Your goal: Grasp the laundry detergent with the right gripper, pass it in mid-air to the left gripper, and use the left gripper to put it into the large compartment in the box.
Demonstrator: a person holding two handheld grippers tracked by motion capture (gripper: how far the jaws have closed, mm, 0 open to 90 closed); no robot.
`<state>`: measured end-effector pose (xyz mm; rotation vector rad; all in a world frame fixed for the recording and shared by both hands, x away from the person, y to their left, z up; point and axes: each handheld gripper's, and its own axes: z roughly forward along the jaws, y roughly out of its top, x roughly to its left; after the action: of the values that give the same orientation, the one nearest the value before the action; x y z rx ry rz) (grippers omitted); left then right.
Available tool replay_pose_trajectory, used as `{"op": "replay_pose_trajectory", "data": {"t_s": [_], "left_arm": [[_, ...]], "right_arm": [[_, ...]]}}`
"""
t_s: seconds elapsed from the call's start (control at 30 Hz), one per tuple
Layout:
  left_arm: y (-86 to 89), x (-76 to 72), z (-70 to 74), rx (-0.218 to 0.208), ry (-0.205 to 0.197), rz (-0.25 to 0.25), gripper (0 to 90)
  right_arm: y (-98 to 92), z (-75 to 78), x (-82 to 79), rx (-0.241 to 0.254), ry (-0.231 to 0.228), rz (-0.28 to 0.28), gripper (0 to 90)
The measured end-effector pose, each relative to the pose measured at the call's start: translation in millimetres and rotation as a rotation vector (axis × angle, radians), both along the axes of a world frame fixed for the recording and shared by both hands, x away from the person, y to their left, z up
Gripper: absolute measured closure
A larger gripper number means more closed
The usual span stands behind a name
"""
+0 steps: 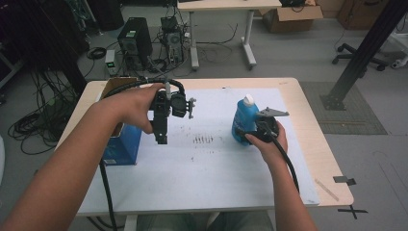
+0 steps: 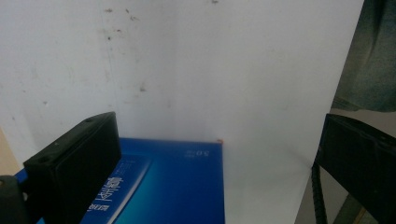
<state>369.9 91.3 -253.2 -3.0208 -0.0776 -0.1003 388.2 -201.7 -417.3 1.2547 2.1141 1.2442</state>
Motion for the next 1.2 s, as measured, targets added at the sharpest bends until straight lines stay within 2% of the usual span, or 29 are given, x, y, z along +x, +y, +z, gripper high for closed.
{"op": "replay_pose_trajectory", "data": {"t_s": [0.3, 0.67, 1.2], "left_arm": [[0.6, -0.4, -1.7, -0.001, 0.003, -0.001, 0.2], [0.9, 0.1, -2.5, 0.002, 0.005, -0.005, 0.2], [0.8, 0.5, -3.9, 0.003, 0.008, -0.006, 0.2]], "right_arm": [[2.5, -2.4, 0.9, 0.021, -0.019, -0.017, 4.6], [4.5, -2.4, -0.5, 0.018, -0.048, -0.052, 15.0], [5.1, -1.9, -0.8, 0.010, -0.063, -0.059, 25.4]]}}
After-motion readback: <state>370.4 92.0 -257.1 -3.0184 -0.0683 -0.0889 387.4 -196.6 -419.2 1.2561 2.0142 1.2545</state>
